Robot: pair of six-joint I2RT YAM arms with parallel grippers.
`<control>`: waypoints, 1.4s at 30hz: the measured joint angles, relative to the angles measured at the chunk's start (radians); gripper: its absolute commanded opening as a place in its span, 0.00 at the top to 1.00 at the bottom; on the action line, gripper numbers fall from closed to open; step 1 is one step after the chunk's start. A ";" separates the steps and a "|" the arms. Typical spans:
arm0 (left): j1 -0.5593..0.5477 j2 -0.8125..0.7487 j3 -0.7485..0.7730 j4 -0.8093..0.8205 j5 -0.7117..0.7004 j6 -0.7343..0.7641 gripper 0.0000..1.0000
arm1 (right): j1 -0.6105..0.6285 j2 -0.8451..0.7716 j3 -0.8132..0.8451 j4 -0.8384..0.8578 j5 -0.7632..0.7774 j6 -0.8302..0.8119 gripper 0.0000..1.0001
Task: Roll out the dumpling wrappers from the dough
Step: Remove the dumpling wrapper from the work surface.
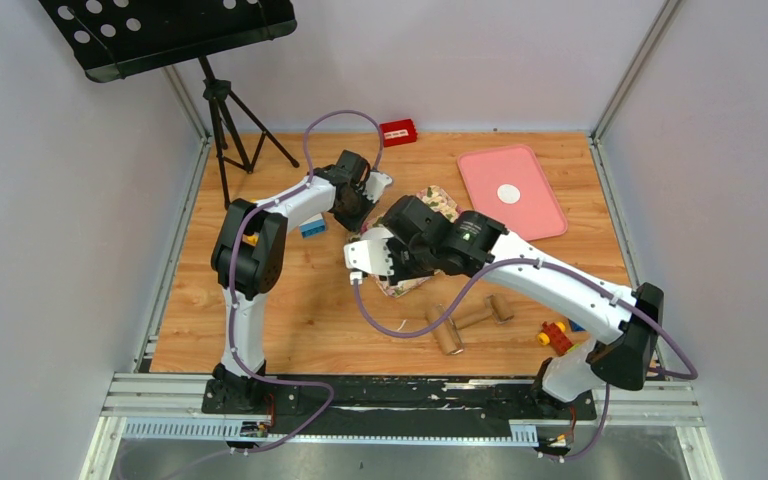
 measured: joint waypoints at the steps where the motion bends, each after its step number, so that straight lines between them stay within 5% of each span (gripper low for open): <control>1: 0.000 0.000 0.000 0.000 0.000 0.000 0.87 | -0.003 -0.012 -0.014 -0.009 0.003 -0.003 1.00; 42: 0.000 0.000 -0.001 0.001 0.001 0.000 0.87 | -0.035 0.061 -0.127 0.131 -0.037 0.074 1.00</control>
